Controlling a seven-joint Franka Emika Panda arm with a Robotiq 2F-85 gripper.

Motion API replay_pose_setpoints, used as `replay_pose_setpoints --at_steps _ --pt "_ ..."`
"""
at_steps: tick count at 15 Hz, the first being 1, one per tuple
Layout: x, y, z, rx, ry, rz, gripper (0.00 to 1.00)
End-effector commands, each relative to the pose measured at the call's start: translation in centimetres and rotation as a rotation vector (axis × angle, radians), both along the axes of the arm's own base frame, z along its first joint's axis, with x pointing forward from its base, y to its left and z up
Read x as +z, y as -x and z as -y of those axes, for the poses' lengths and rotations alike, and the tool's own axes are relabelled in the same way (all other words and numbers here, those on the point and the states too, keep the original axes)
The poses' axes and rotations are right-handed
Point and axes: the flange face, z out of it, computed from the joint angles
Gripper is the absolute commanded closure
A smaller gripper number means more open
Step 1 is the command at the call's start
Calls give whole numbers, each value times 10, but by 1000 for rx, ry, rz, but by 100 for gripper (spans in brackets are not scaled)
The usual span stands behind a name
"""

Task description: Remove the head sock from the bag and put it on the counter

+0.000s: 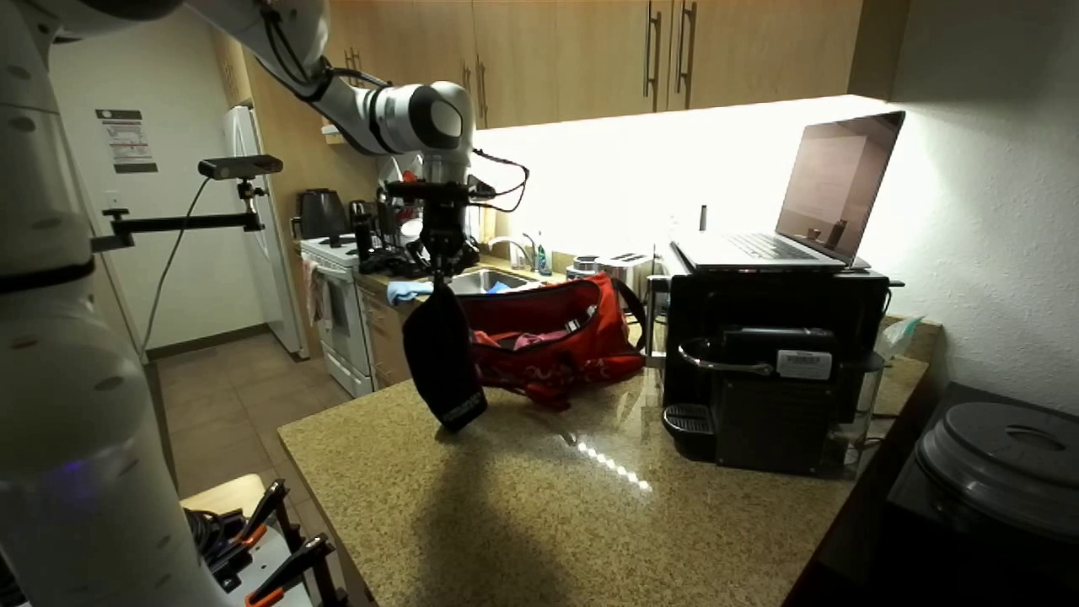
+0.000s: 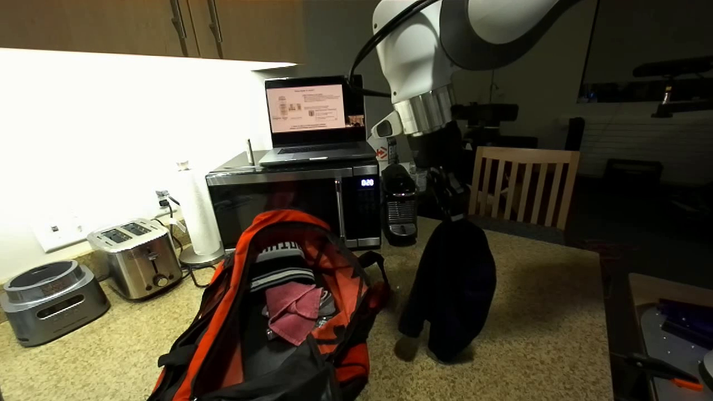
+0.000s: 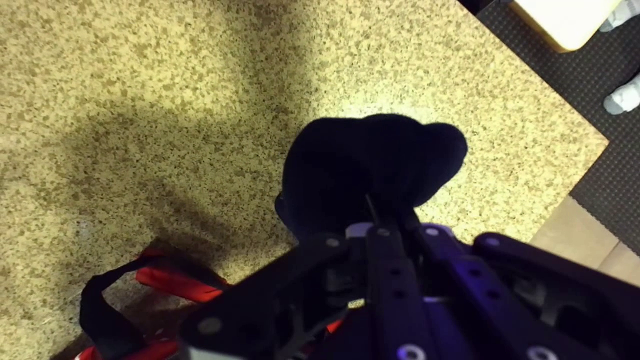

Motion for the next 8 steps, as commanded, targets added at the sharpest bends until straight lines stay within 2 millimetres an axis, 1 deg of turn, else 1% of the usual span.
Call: replay_pose_setpoints --at_steps 1,4,8 --pt "10 -7 17 -63 0 12 96" --pt "16 -17 36 -121 -2 25 96" --pt "25 -30 66 -206 -6 39 96"
